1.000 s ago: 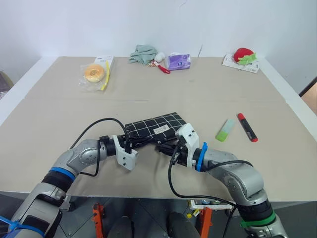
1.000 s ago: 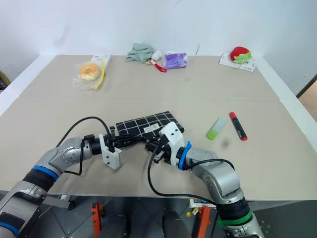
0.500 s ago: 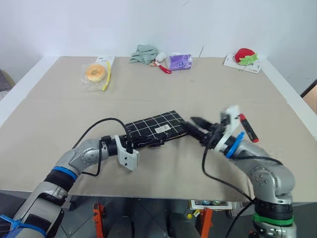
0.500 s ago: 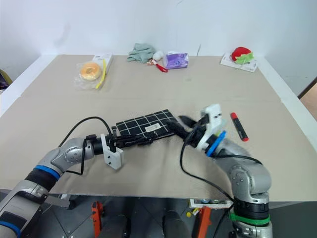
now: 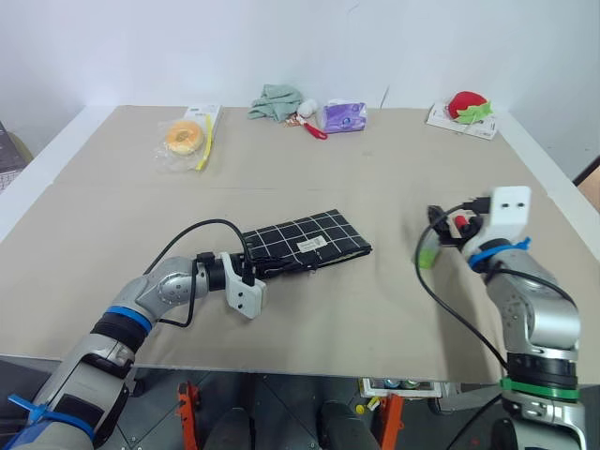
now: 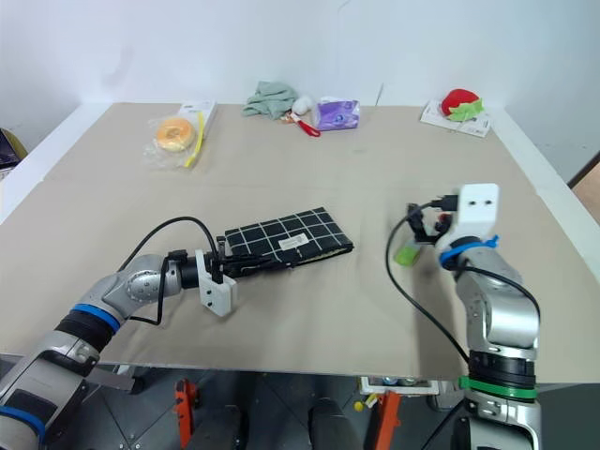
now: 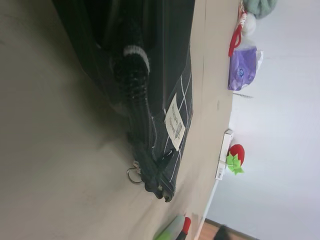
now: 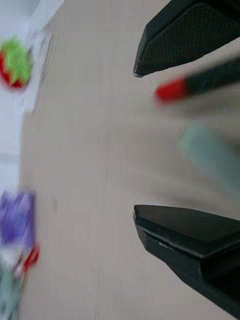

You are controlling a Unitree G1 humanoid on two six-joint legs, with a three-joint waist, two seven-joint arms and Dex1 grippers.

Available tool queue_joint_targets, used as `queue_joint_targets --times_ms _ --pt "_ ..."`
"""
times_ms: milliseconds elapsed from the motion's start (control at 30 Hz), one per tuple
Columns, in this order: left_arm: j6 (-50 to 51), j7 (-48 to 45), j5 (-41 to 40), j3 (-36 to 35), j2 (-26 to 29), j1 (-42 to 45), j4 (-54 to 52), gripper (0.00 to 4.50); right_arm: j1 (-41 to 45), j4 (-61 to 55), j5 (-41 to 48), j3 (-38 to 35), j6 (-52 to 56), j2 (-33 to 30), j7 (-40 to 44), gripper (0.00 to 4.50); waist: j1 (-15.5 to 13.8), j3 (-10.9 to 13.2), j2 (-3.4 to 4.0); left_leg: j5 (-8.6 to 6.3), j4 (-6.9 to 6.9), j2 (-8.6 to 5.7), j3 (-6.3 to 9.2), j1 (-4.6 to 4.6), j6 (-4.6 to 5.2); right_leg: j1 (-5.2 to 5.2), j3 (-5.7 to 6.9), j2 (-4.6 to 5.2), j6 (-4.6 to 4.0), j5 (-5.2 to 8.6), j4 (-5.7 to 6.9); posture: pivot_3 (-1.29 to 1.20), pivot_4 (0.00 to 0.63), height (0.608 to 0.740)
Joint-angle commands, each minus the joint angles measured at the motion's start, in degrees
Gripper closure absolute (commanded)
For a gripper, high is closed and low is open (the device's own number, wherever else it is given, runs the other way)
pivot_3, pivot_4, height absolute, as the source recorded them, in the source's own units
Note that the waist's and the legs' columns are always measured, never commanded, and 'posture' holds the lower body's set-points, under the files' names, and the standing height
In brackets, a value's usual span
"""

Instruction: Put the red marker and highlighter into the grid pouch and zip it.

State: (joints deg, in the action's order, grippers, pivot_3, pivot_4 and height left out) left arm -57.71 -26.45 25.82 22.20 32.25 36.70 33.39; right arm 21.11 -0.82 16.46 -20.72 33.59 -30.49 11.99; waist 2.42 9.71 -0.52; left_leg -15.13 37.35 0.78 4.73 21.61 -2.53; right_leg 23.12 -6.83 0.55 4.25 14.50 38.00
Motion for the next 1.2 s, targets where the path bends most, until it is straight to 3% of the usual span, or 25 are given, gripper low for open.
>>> queue_joint_targets --times_ms 33,467,567,733,800,900,1000,1067,1200 --pt "-0.14 -0.41 -0.23 0.78 -0.60 0.80 1.40 4.50 -0.20 3.99 -0.51 -3.10 0.12 -2.64 -0.02 0.10 0.05 0.00 0.01 0.00 -0.01 0.00 0.00 0.00 0.00 0.00 0.00 0.00 0.00 0.00 0.00 0.00 0.150 0.740" --pt "-0.88 -0.38 -0.31 0.53 -1.35 1.74 2.83 4.50 0.17 11.33 -0.77 -0.82 6.15 -7.79 6.02 0.10 0.12 0.01 0.02 0.11 0.00 -0.03 -0.01 0.00 0.19 0.00 -0.03 0.00 -0.01 -0.11 0.00 0.00 0.150 0.740" --pt "-0.93 -0.10 0.06 0.40 -1.21 1.82 2.69 4.50 0.20 12.46 -2.00 0.34 7.30 -9.41 6.12 0.85 0.12 0.01 0.02 0.11 0.00 -0.03 -0.01 0.00 0.19 0.00 -0.03 0.00 -0.01 -0.11 0.00 0.00 0.150 0.740" --pt "-0.91 0.16 -0.10 -0.09 -0.79 2.45 3.43 4.50 -0.10 12.22 -3.46 1.92 6.08 -10.68 7.44 3.44 0.09 0.01 0.01 0.11 0.00 -0.04 0.00 0.01 0.19 0.00 -0.04 0.00 0.00 -0.11 0.00 0.00 0.150 0.740" --pt "-0.97 0.24 -0.12 -0.15 -0.75 2.73 3.82 4.50 0.03 11.56 -3.22 1.80 4.25 -10.61 8.33 3.89 0.10 0.01 0.00 0.12 0.00 -0.04 0.00 0.01 0.19 0.00 -0.03 0.00 0.00 -0.11 0.00 0.00 0.150 0.740" --pt "-0.95 0.21 -0.22 -0.12 -0.99 3.08 4.05 4.50 -0.58 8.42 -2.87 1.49 -6.54 -12.36 14.64 3.89 0.12 0.05 0.03 0.15 0.00 -0.04 0.00 0.00 0.24 0.00 -0.03 0.00 0.01 -0.14 0.00 0.00 0.150 0.740" --pt "-0.83 -0.39 -1.24 -0.13 -1.39 3.23 3.97 4.50 -3.57 -0.84 2.18 1.61 -16.46 -15.46 29.85 3.89 0.27 0.16 0.20 0.15 0.00 -0.07 -0.01 0.01 0.26 0.02 -0.07 0.00 0.05 -0.15 0.00 0.00 0.150 0.740" --pt "-0.64 -1.04 -2.26 -0.15 -1.64 3.24 4.10 4.50 -4.83 -5.77 6.16 1.67 -16.14 -17.90 37.03 3.89 0.38 0.20 0.14 0.15 -0.01 -0.04 -0.02 0.01 0.26 0.03 -0.06 -0.02 0.06 -0.14 0.00 0.00 0.150 0.740" --pt "-0.12 -2.92 -4.66 -0.37 -2.12 3.27 4.76 4.50 -7.04 -11.97 5.60 7.36 -13.40 -24.97 45.43 3.89 0.33 0.34 -0.13 0.15 -0.04 0.01 0.01 0.03 0.25 0.03 -0.02 -0.05 0.07 -0.12 -0.03 0.00 0.150 0.740"
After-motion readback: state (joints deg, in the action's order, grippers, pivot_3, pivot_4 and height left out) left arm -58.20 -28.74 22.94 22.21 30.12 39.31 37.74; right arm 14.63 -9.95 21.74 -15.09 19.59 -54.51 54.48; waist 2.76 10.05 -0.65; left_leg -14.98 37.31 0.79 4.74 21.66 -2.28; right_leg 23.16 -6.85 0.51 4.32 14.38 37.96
